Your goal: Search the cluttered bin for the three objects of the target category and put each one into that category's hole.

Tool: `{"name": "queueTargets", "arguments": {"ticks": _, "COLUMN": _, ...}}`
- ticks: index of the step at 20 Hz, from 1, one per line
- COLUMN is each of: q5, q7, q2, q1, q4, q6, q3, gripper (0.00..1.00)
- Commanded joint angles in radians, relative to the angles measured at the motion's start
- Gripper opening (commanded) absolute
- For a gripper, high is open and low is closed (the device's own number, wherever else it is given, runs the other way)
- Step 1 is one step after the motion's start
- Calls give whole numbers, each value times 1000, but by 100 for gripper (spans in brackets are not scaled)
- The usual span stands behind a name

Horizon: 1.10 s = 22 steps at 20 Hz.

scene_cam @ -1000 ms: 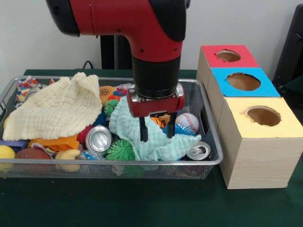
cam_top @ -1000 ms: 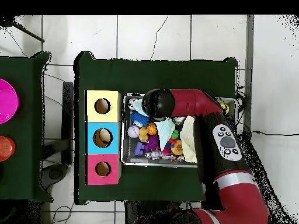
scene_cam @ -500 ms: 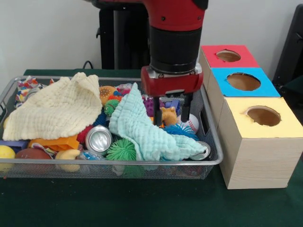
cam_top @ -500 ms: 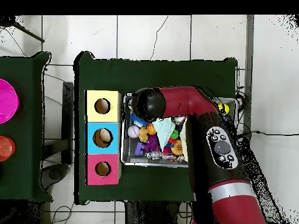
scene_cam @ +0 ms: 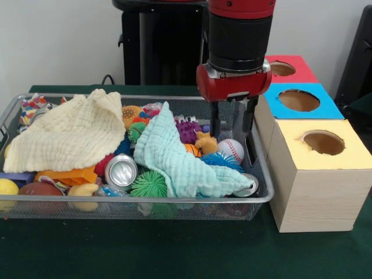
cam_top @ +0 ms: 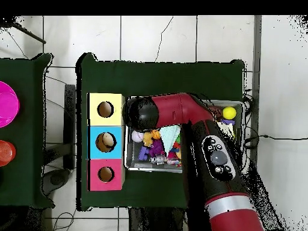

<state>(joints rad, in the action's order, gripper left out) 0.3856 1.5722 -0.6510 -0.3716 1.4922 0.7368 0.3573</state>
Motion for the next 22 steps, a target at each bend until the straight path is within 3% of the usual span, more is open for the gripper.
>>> {"name": "queueTargets", "arguments": {"ticks": 1, "q5": -23, "q7": 119, "q2": 7, "q1": 3, "q4": 124, "q6": -40, "q3": -14, "gripper": 100}}
{"name": "queueTargets", "arguments": {"ticks": 11, "q5": -6, "q7": 150, "q2": 36, "q1": 15, "q4": 176, "q6": -140, "q3": -45, "gripper": 100}}
{"name": "queueTargets", "arguments": {"ticks": 22, "q5": -6, "q7": 150, "q2": 83, "q1": 35, "q4": 166, "q6": -207, "q3": -50, "gripper": 100}}
